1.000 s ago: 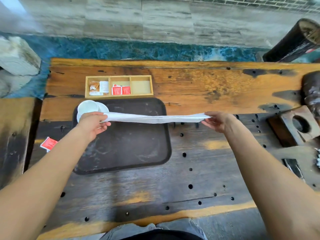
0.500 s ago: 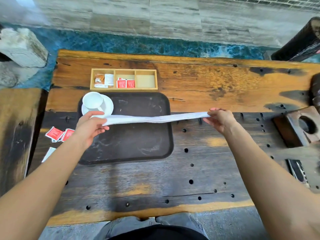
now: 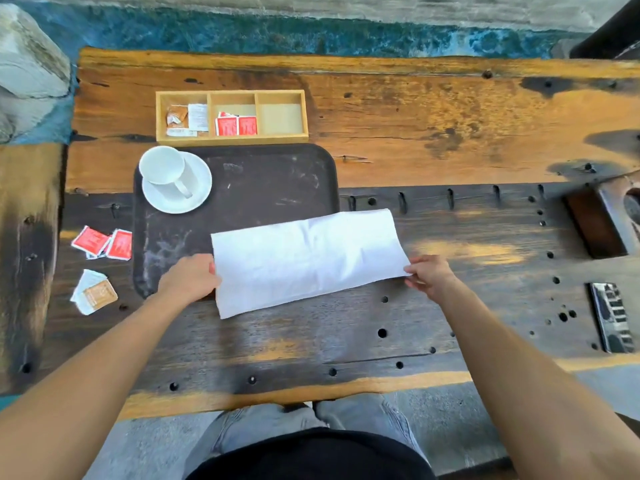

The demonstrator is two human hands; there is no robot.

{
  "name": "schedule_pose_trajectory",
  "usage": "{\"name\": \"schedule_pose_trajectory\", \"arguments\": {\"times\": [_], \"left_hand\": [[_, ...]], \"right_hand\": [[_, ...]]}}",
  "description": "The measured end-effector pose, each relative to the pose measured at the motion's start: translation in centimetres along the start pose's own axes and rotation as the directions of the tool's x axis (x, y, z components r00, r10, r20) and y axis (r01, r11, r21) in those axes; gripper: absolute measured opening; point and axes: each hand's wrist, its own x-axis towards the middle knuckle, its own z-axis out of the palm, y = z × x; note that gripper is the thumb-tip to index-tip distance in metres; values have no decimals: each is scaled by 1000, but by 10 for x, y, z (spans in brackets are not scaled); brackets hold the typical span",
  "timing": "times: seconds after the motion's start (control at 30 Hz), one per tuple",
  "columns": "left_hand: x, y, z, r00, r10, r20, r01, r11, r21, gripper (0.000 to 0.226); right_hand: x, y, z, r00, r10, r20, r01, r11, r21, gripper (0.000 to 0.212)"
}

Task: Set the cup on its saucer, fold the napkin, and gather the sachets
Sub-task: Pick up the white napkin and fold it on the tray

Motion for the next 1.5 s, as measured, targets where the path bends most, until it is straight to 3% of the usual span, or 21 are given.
{"name": "schedule_pose_trajectory", "arguments": {"times": [0.07,0.17,0.3,0.47,0.63,0.73,0.83,1.0,1.13,1.33,1.5], "left_hand": [[7,16,-1,995,81,-63,-76,994,83,5],[26,49,4,961,255,-105,-252,967,39,10],[53,107,10,898,423,-122,-429,903,-31,23],[73,159,18,911,411,-31,-412,905,-111,38],[81,177,23,922,387,18,-385,920,-74,39],[85,180,24,928,370,48,-366,928,-66,32],[86,181,23,942,332,44,-328,942,-69,24],[84,183,16,966,247,75,-233,958,-165,14],[81,181,10,970,231,81,-208,952,-226,9],[74,176,2,968,241,63,-214,934,-287,7],[65,167,-25,971,238,-20,-228,900,-371,7]], "right_hand": [[9,2,0,1000,-19,-7,19,999,-47,21],[12,3,-2,999,-36,13,36,998,-57,14],[-6,17,3,986,84,142,-104,984,144,8],[-40,57,45,902,219,373,-388,790,474,21],[-87,84,113,750,259,609,-604,644,469,39],[-102,80,145,774,188,605,-599,530,600,30],[-105,71,158,817,230,529,-570,460,680,41],[-101,67,160,855,322,405,-518,534,668,35],[-106,60,156,846,384,370,-533,575,621,21],[-123,52,159,856,299,422,-517,470,715,2],[-127,43,143,961,74,268,-232,745,626,18]]}}
